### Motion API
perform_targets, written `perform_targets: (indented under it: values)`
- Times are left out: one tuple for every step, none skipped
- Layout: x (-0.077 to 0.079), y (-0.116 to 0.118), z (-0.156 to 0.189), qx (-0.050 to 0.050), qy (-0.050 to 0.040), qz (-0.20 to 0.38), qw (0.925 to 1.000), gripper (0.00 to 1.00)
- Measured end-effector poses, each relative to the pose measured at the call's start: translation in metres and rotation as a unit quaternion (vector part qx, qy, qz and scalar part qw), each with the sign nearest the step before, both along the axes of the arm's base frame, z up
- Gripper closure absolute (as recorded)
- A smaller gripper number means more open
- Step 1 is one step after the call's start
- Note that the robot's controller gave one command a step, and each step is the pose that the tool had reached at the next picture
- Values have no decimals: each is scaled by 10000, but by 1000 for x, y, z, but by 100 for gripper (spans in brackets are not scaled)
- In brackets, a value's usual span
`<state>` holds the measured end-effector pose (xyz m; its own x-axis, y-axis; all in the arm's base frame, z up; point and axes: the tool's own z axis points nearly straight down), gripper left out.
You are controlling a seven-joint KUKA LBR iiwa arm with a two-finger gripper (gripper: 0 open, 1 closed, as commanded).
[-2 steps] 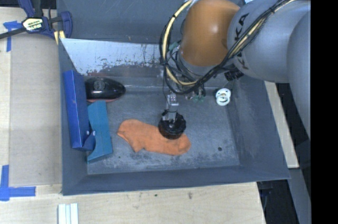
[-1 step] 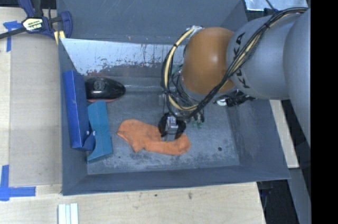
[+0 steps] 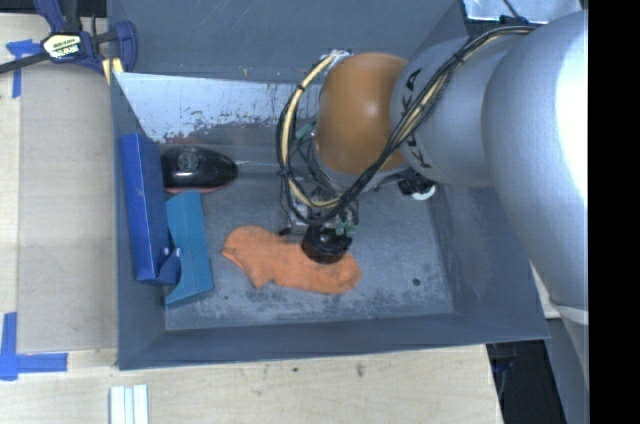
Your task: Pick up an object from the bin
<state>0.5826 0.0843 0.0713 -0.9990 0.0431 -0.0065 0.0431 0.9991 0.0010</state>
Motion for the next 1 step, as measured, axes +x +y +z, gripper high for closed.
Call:
perform_targets:
  values:
    - [-1, 0, -1, 1, 9, -2, 10000, 0]
